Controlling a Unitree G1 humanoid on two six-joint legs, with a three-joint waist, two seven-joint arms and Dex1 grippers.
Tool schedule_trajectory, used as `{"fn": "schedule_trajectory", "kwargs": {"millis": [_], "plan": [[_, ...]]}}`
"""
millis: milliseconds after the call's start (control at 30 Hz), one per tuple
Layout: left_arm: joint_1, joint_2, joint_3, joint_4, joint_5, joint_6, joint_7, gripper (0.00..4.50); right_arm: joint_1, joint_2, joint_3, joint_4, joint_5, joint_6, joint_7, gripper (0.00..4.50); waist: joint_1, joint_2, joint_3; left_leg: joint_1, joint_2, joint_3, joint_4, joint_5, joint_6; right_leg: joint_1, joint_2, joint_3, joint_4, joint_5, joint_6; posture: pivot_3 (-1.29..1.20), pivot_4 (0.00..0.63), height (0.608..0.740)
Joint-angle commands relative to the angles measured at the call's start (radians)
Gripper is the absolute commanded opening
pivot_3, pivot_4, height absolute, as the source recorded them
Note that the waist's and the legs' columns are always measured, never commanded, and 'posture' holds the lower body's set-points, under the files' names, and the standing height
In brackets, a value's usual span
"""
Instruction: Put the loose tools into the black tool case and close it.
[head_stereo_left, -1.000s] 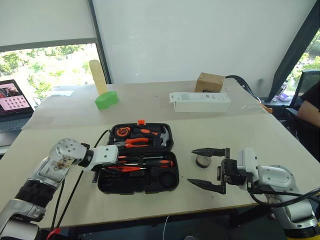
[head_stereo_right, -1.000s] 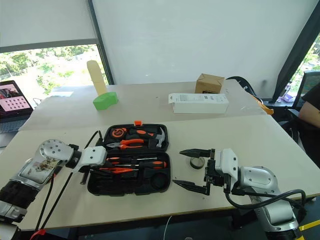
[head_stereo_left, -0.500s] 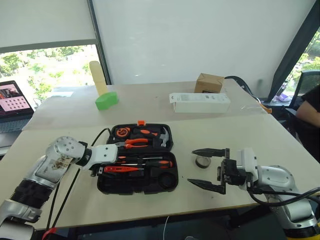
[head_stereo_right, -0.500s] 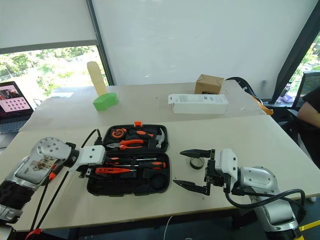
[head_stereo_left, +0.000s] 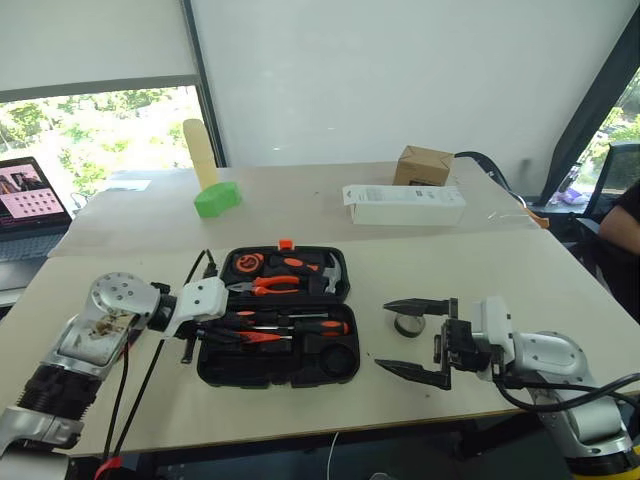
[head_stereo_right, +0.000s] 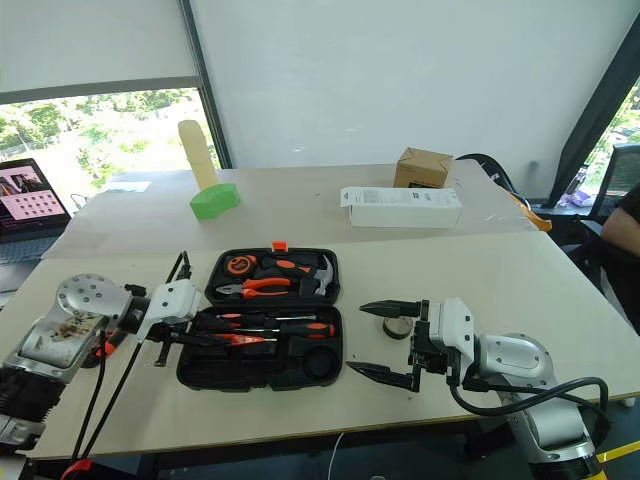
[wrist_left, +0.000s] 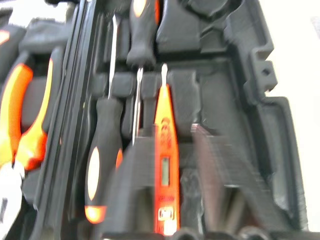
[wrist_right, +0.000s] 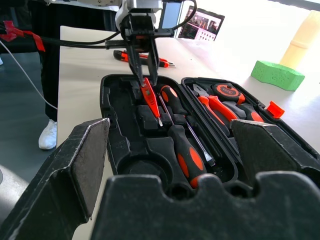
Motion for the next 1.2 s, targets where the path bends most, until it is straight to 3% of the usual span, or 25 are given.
{"fn": "schedule_trajectory", "kwargs": {"millis": [33, 333, 567, 767, 967, 1200], "plan": [[0.008, -0.007, 0.019, 0.019, 0.011, -0.043, 0.022, 0.06, -0.007, 0.003, -0.004, -0.014, 0.0, -0.02, 0.0, 4.5, 0.0, 0.0, 0.0, 0.0, 0.0, 0.0, 0.0, 0.0, 0.0, 0.0, 0.0, 0.0, 0.0, 0.0, 0.0, 0.0, 0.15, 0.74], [0.029, -0.019, -0.017, 0.031, 0.083, -0.061, 0.066, 0.06, -0.008, 0.004, 0.001, -0.015, 0.002, -0.022, 0.0, 4.5, 0.001, 0.0, 0.0, 0.0, 0.0, 0.0, 0.0, 0.0, 0.0, 0.0, 0.0, 0.0, 0.0, 0.0, 0.0, 0.0, 0.15, 0.74], [0.041, -0.036, -0.044, 0.036, 0.121, 0.034, 0.113, 0.06, -0.008, 0.005, 0.007, -0.022, 0.004, -0.018, -0.004, 4.5, 0.012, 0.0, 0.0, 0.002, 0.0, 0.0, 0.001, 0.0, 0.0, 0.003, 0.0, 0.0, 0.001, 0.0, 0.0, 0.0, 0.15, 0.74], [0.063, -0.051, -0.04, -0.017, 0.075, 0.103, 0.113, 0.06, -0.002, 0.001, 0.008, -0.03, 0.01, -0.013, -0.007, 4.5, 0.013, 0.0, 0.0, 0.008, 0.0, 0.0, 0.0, -0.002, 0.003, 0.007, 0.0, 0.001, 0.002, 0.0, 0.0, 0.0, 0.15, 0.74], [0.059, -0.084, 0.022, -0.037, -0.015, -0.021, 0.071, 0.06, 0.011, -0.005, 0.004, -0.035, 0.017, -0.005, -0.006, 4.5, 0.014, 0.0, 0.0, 0.005, 0.0, 0.0, 0.0, 0.0, 0.0, 0.004, 0.0, 0.001, 0.002, 0.0, 0.0, 0.0, 0.15, 0.74], [0.027, -0.088, 0.016, 0.011, 0.024, -0.075, 0.098, 0.06, 0.004, 0.0, 0.011, -0.031, 0.014, -0.006, -0.009, 4.5, 0.019, 0.0, 0.0, 0.003, 0.0, 0.0, 0.0, 0.0, 0.0, 0.003, -0.001, 0.0, 0.0, 0.0, 0.0, 0.0, 0.15, 0.74]]}}
